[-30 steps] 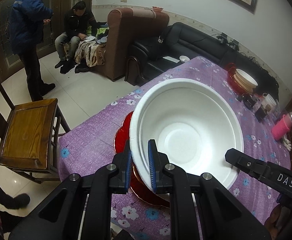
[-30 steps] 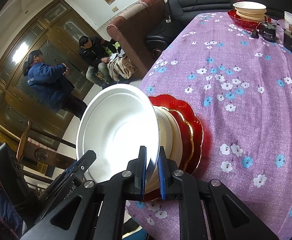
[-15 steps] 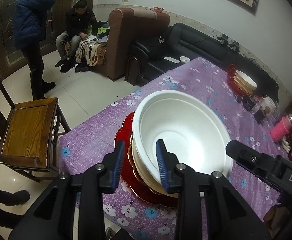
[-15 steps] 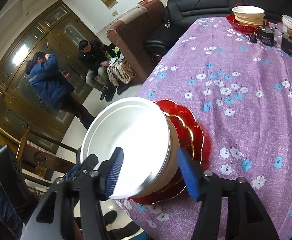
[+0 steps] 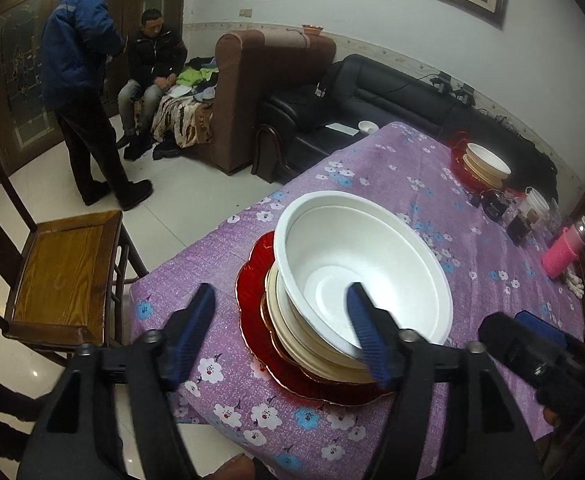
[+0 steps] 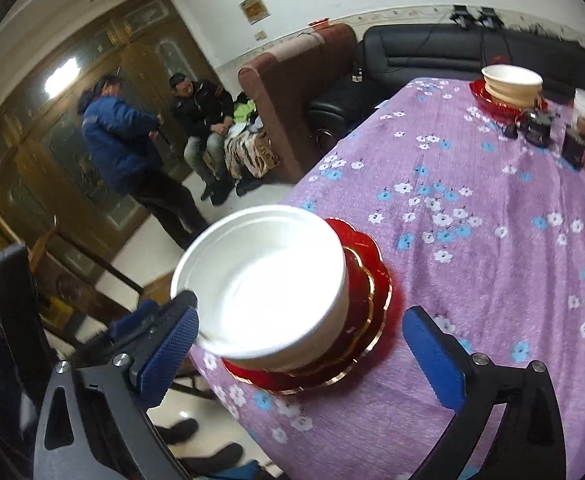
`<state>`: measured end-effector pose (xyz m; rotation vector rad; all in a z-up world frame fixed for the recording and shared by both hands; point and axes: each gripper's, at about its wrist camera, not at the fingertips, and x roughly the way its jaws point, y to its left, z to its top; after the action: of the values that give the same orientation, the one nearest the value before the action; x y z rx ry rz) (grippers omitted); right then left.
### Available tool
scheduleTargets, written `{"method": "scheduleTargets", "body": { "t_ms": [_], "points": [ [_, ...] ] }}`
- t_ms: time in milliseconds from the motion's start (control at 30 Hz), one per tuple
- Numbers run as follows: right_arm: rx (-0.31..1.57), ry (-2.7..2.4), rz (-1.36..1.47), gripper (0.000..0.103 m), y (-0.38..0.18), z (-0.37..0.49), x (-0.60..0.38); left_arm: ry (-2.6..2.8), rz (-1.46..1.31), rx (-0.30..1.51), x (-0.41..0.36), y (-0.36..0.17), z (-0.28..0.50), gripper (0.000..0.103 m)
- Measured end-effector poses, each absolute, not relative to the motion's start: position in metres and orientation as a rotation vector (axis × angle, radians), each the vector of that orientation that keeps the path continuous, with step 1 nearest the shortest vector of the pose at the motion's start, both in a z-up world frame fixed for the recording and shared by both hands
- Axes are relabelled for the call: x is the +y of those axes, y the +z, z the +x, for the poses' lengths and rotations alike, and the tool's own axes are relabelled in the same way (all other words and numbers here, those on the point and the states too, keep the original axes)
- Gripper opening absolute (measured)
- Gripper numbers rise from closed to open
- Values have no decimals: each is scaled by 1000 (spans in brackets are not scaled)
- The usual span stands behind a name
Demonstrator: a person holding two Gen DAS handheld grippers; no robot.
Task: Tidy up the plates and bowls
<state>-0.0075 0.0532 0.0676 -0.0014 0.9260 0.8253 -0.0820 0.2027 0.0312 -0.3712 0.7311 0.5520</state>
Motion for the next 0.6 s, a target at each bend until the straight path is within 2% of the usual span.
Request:
{"method": "scheduleTargets", "body": {
  "t_ms": [33,100,267,333,600],
  "points": [
    [925,821,-32,102,68,-10,53,548,-361,724,201,33,-83,83],
    [906,833,-73,102,68,-16,52,536,-341,701,197,38,-86,84],
    [859,863,-125,102,70,-26,45,541,-321,670,195,44,-90,92],
    [854,865,-157,102,68,-28,46,543,-314,669,194,44,-90,103],
    [870,878,-226,102,53,-32,47,512,-291,693,189,42,-88,103]
  ]
}}
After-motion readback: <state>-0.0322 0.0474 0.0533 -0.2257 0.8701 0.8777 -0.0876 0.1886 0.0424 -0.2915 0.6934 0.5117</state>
